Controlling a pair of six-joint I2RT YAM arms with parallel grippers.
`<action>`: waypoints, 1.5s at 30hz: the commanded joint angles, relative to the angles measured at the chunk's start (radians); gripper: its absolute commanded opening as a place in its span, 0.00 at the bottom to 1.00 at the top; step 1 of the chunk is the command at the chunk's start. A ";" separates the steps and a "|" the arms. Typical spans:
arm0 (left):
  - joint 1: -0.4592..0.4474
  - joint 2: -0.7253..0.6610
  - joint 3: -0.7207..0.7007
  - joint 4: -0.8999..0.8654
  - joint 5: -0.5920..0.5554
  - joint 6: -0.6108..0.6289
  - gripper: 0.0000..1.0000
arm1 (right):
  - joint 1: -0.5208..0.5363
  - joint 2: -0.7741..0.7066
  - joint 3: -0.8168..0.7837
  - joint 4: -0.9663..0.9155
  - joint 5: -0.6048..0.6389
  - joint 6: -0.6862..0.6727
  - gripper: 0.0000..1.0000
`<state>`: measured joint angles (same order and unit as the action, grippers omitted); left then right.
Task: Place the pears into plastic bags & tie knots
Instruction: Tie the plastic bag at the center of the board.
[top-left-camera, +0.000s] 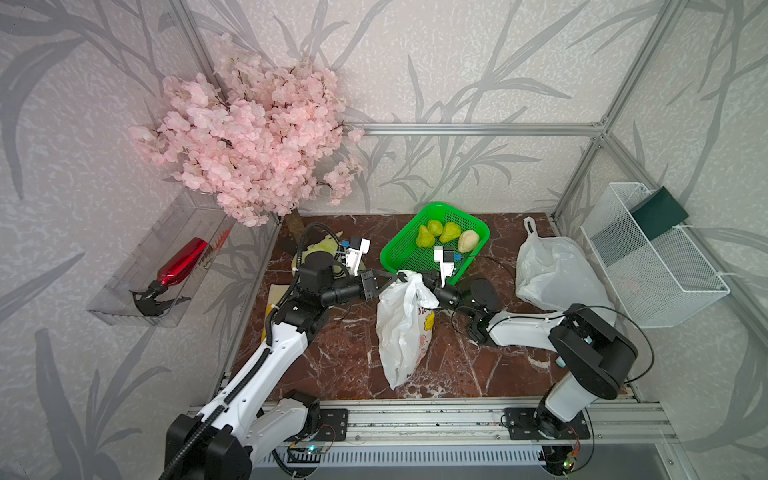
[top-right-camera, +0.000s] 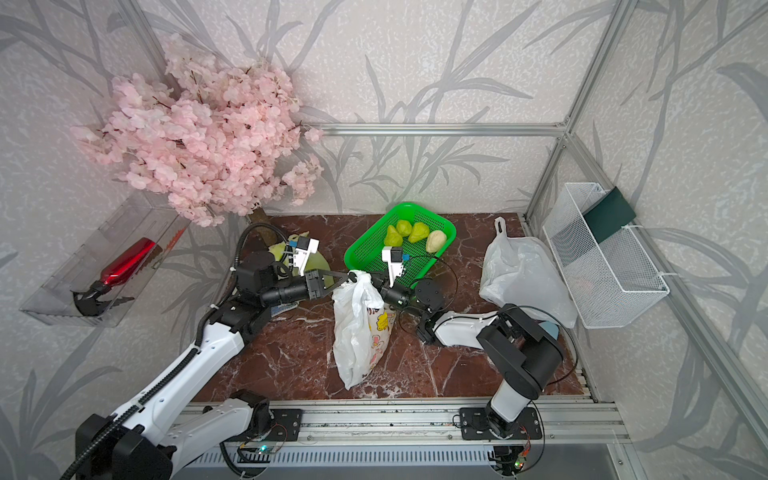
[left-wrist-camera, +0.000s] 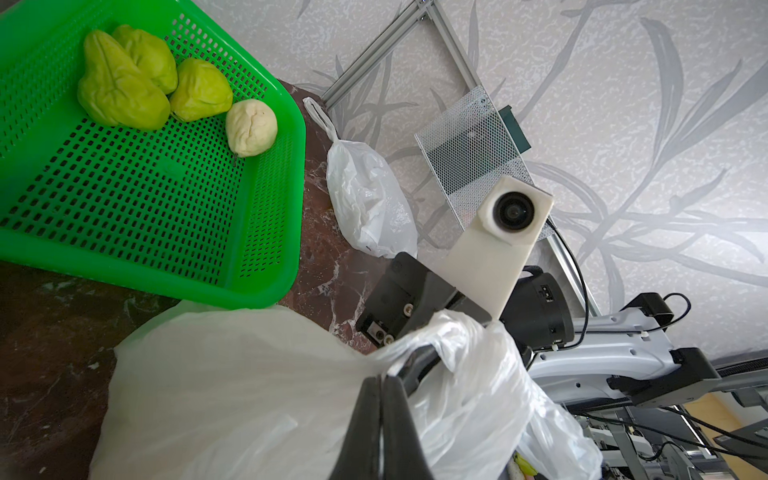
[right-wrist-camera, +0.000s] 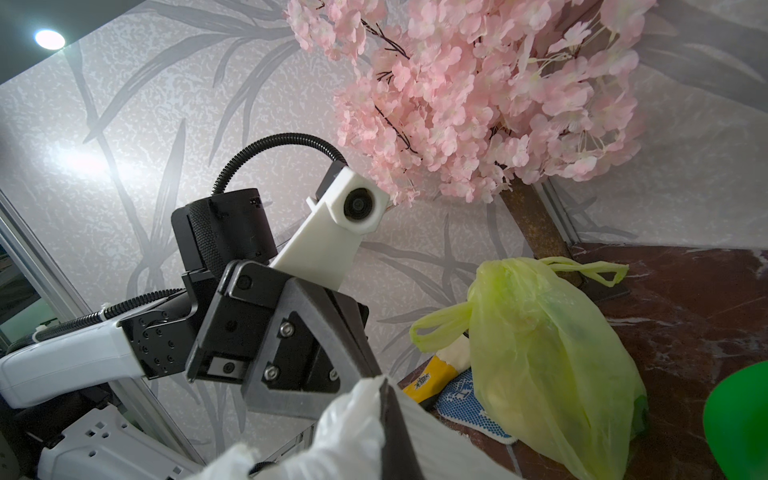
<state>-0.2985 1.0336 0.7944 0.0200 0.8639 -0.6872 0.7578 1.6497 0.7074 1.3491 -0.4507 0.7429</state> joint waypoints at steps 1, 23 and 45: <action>0.021 -0.016 0.002 -0.057 -0.034 0.052 0.00 | -0.027 -0.062 -0.020 0.002 0.025 0.028 0.20; 0.047 0.013 0.111 -0.156 -0.135 0.144 0.00 | 0.069 -0.386 0.616 -1.981 0.102 -0.280 0.56; 0.117 -0.008 0.194 -0.449 -0.287 0.295 0.00 | -0.058 -0.360 0.524 -1.931 0.121 -0.227 0.00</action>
<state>-0.2264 1.0504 0.9531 -0.2970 0.6708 -0.4671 0.7540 1.3357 1.2926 -0.5613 -0.3321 0.4938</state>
